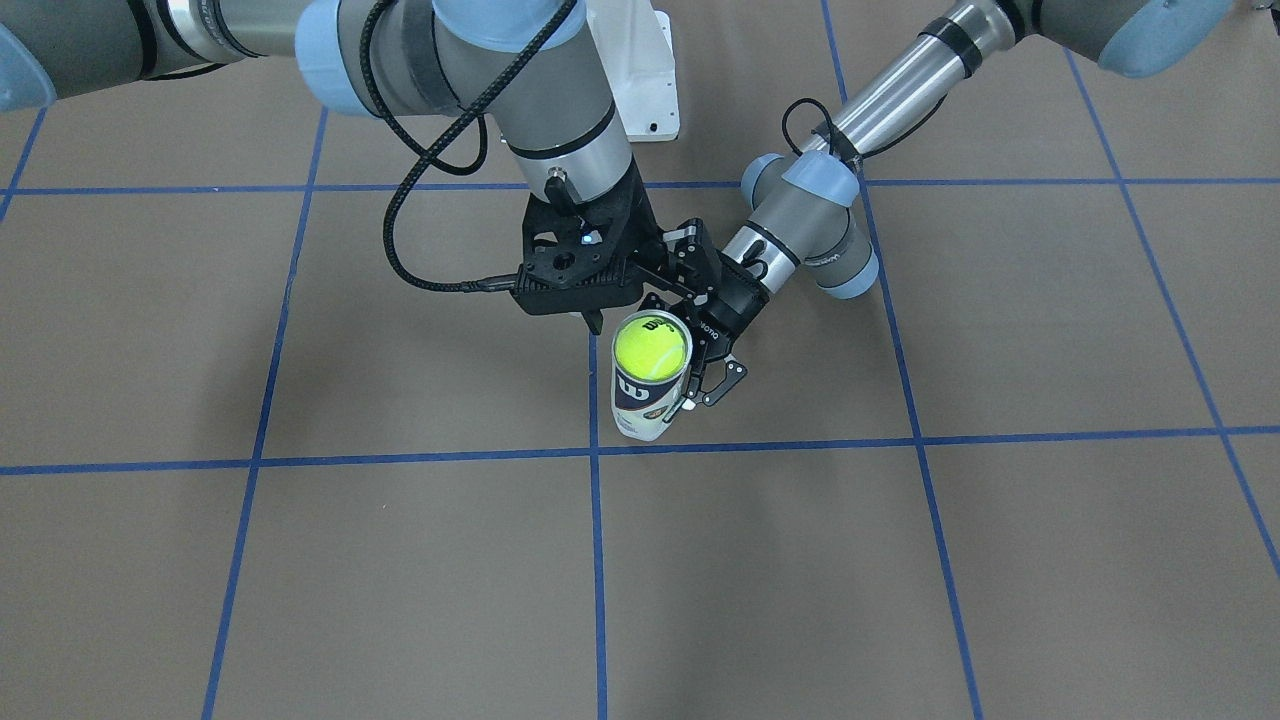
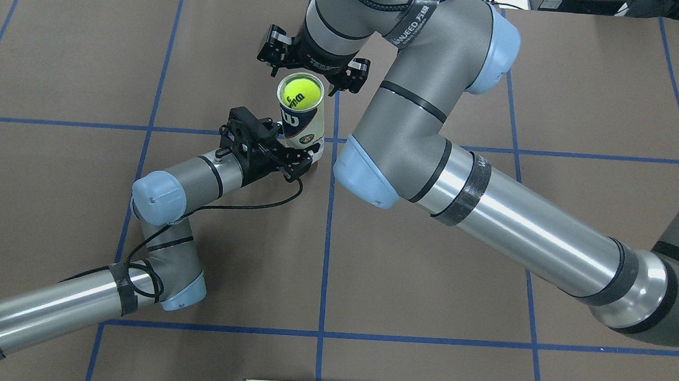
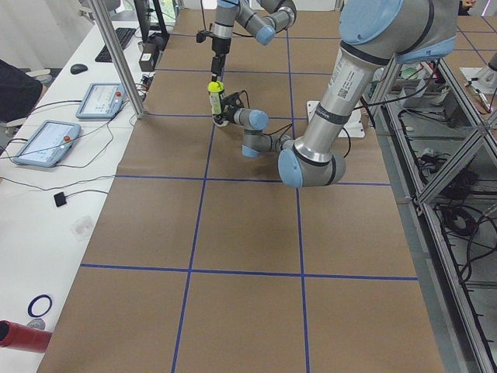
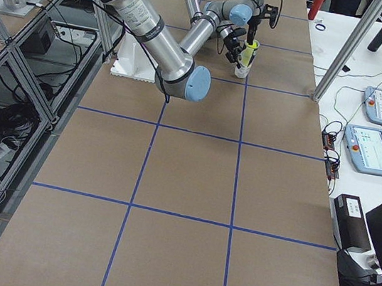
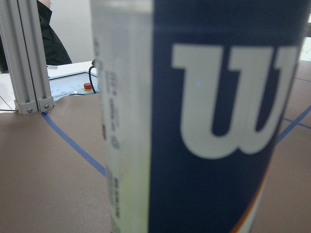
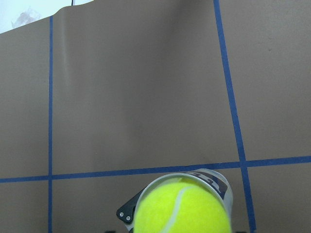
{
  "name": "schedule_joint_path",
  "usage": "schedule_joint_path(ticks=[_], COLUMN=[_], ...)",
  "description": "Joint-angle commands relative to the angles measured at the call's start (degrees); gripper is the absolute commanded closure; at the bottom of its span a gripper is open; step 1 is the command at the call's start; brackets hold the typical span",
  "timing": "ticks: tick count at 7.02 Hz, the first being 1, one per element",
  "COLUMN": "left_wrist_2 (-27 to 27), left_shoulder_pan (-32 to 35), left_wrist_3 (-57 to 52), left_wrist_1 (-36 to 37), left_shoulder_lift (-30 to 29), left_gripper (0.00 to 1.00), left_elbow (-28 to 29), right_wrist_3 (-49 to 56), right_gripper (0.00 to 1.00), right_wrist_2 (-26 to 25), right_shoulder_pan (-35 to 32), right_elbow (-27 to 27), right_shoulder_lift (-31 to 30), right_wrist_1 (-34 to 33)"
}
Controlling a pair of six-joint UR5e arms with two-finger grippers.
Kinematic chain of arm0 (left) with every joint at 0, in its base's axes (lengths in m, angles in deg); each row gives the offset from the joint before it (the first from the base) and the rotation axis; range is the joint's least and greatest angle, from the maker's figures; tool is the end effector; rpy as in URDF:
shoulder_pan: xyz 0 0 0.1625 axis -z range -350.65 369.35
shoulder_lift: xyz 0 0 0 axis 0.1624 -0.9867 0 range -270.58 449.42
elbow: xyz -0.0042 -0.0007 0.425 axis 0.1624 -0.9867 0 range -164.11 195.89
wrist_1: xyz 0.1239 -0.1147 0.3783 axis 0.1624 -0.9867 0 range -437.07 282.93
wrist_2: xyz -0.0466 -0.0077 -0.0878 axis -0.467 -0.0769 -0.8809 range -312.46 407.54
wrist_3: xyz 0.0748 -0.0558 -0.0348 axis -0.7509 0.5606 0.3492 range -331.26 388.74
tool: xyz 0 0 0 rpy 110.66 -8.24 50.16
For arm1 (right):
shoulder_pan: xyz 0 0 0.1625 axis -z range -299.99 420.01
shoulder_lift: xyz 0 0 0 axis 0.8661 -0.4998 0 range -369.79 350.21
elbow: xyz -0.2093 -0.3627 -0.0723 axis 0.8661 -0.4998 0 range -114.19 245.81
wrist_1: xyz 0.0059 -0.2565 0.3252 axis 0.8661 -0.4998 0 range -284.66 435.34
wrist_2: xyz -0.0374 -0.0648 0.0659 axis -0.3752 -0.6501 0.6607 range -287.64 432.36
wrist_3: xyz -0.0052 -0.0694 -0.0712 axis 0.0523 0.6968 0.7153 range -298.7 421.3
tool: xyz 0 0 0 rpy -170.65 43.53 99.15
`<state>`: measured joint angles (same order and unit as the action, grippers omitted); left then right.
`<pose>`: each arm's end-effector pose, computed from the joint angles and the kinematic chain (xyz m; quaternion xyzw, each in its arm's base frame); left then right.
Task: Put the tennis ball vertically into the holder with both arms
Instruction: 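Lower the ball into the can and open the right gripper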
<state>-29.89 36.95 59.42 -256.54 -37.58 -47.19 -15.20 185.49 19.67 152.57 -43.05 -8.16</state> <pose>0.5673 -0.4715 0.3187 0.5734 0.5023 0.0949 0.6403 -0.4861 -0.5365 0.0397 0.0670 -0.5154 0.0994 0.8485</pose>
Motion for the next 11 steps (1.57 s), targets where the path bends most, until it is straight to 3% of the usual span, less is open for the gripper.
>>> schedule_joint_path(ticks=[1, 5, 7, 10, 11], left_wrist_2=[0.0, 0.0, 0.0, 0.0, 0.0], left_shoulder_pan=[0.0, -0.1, -0.1, -0.1, -0.1], left_wrist_3=[0.0, 0.1, 0.1, 0.1, 0.1], left_wrist_1=[0.0, 0.0, 0.0, 0.0, 0.0], left_shoulder_lift=[0.0, 0.0, 0.0, 0.0, 0.0], left_gripper=[0.28, 0.26, 0.17, 0.14, 0.04], left_elbow=[0.1, 0.2, 0.2, 0.2, 0.2], right_wrist_3=[-0.2, -0.1, 0.0, 0.2, 0.3], right_gripper=[0.01, 0.01, 0.01, 0.01, 0.01], right_wrist_2=[0.0, 0.0, 0.0, -0.4, -0.4], right_shoulder_pan=[0.0, -1.1, -1.1, -1.1, -1.2], right_elbow=[0.0, 0.4, 0.4, 0.4, 0.4], right_shoulder_lift=[0.0, 0.0, -0.1, -0.1, -0.1], right_wrist_1=[0.0, 0.1, 0.1, 0.2, 0.2])
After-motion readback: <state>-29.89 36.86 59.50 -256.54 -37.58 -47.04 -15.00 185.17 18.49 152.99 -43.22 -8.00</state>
